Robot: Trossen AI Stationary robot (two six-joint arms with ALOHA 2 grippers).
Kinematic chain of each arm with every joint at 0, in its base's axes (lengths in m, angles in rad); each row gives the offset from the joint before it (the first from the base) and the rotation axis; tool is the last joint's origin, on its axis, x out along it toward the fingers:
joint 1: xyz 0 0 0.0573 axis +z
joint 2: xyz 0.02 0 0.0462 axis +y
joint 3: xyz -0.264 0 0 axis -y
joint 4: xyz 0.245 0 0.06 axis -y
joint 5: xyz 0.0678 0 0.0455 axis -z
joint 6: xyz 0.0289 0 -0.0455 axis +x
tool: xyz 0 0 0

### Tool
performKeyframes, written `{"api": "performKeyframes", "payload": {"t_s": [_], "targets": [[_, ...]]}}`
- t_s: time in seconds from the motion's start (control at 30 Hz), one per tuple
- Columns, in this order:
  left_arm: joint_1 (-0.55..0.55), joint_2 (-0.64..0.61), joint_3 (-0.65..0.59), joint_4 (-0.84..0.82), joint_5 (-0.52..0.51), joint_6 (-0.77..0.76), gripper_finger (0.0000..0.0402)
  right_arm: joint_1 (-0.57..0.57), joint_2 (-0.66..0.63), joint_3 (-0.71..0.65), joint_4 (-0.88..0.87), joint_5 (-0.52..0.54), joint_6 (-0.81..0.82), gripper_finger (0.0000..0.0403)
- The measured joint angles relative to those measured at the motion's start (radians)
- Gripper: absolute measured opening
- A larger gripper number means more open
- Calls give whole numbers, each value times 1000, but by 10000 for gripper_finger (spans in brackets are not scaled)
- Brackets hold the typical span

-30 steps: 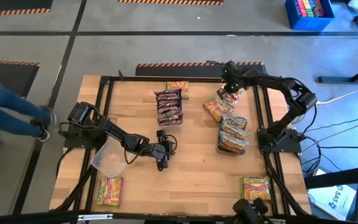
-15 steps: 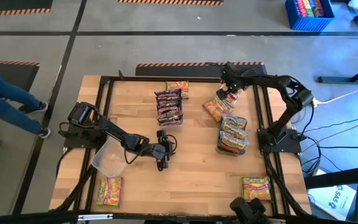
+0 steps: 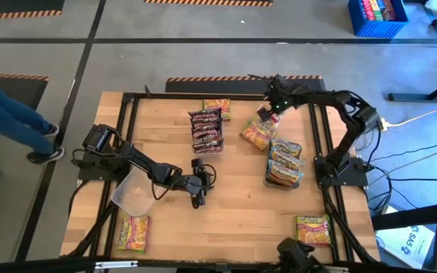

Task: Sort Maruchan noodles
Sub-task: Put the blue noodle pack into the black bin

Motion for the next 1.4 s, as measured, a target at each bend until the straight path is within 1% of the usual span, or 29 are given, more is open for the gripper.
{"api": "performKeyframes", "payload": {"t_s": [0.17, 0.23, 0.43, 0.53, 0.6, 0.83, 1.07, 1.27, 1.4], "targets": [[0, 0, 0, 0, 0, 0, 211, 1, 4, -4, 74, -138, 35, 341], [0, 0, 0, 0, 0, 0, 211, 7, 4, -3, 78, -171, 37, 341], [0, 0, 0, 0, 0, 0, 211, 42, 8, -3, 81, -161, 9, 341], [0, 0, 0, 0, 0, 0, 211, 43, 9, -2, 79, -117, -21, 341], [0, 0, 0, 0, 0, 0, 211, 38, 9, -2, 77, -91, -17, 341], [0, 0, 0, 0, 0, 0, 211, 6, 9, -1, 44, -86, -37, 341], [0, 0, 0, 0, 0, 0, 211, -3, 9, 0, -6, -145, -72, 341], [0, 0, 0, 0, 0, 1, 211, -3, 63, 3, 11, -276, -76, 341], [0, 0, 0, 1, 0, 1, 211, -2, 79, 12, 8, -307, -98, 324]]}}
